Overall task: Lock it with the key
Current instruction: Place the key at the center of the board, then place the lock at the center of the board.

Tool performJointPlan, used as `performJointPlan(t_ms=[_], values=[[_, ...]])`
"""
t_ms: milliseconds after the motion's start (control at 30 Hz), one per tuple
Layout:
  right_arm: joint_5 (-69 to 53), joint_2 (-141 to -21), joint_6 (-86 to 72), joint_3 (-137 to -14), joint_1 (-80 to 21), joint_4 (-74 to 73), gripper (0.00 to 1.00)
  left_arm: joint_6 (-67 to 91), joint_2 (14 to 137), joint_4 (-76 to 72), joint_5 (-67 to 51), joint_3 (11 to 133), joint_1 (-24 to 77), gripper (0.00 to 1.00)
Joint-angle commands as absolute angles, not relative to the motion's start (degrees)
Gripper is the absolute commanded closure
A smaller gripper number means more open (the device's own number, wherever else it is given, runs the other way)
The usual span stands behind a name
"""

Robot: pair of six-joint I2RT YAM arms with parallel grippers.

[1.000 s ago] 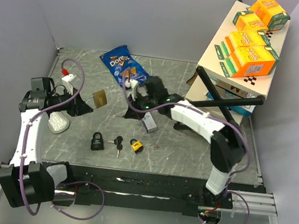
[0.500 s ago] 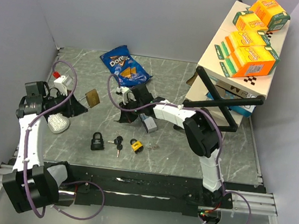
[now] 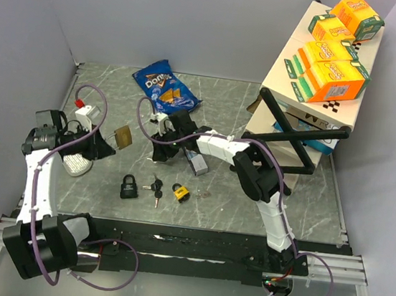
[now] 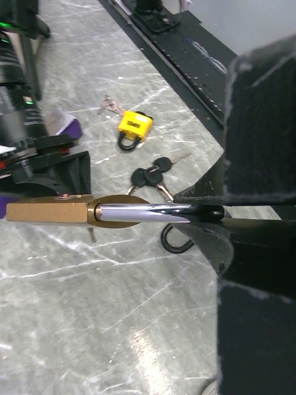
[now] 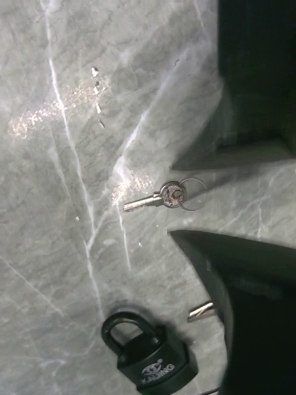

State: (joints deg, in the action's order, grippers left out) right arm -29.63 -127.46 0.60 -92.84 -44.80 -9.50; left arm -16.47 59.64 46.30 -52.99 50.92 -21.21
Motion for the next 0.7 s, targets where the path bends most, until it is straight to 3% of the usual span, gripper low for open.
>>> performJointPlan(t_ms=[0,200,333,667], values=[[-31.20,-128.06,1.67,-96.85,-44.74,-9.40,0.44,-22.14,59.59,47.72,-56.42,54.14,-21.45,0.99],[-37.51,-123.67,6.23,-97.12,-43.86,-9.32,0.20,-39.43,62.13,58.86,-60.11,58.08,-21.44,0.99],[-48.06,-116.12,11.14,-91.77,-43.16,-4.49,0.09,-66.62,67.49,75.47,-61.96,61.43,-21.36,0.99],[-64.42,-110.30,9.15,-88.94,-44.12,1.30,0.02,-76.99,70.13,78.57,-60.91,61.52,-17.76,0.99]])
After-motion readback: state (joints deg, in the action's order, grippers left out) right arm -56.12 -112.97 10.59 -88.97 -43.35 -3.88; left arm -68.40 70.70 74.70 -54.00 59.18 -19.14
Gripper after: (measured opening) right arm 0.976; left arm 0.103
